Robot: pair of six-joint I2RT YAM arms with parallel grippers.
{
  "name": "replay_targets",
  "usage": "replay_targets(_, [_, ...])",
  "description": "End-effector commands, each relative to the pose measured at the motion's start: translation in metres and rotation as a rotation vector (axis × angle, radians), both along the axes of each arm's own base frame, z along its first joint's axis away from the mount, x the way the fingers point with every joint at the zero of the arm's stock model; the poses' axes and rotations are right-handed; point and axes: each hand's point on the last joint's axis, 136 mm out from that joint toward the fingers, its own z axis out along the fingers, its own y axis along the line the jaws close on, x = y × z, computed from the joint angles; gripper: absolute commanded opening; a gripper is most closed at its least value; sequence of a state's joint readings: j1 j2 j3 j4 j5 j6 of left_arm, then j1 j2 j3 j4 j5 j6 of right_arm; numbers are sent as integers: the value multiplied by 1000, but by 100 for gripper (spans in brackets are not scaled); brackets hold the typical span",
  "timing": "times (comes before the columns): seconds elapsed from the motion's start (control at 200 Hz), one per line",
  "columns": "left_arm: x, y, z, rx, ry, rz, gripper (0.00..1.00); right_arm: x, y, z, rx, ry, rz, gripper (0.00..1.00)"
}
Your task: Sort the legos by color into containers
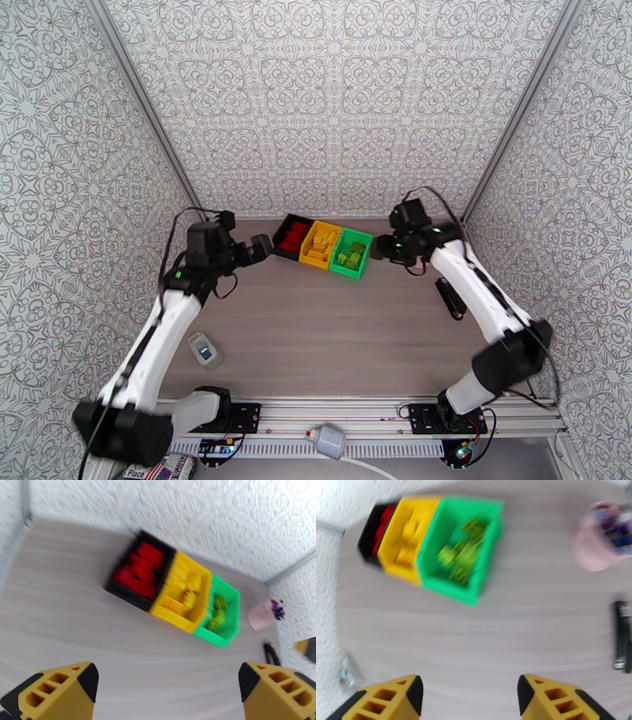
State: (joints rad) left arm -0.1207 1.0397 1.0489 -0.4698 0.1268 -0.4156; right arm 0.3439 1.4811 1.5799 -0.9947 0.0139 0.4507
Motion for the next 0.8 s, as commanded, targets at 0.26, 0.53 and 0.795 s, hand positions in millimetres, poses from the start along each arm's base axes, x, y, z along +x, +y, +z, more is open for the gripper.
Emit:
replay_targets(0.26, [-35, 69, -11, 315, -444, 288, 99, 0, -72, 31, -167, -580, -228, 99])
replay_targets(0.53, [-14, 113, -113, 444, -224, 437, 99, 6, -126, -54, -451, -470, -323, 99])
replay_targets(0.795, [10, 120, -149, 499, -217, 425, 99, 13, -138, -115, -437, -479, -293, 99])
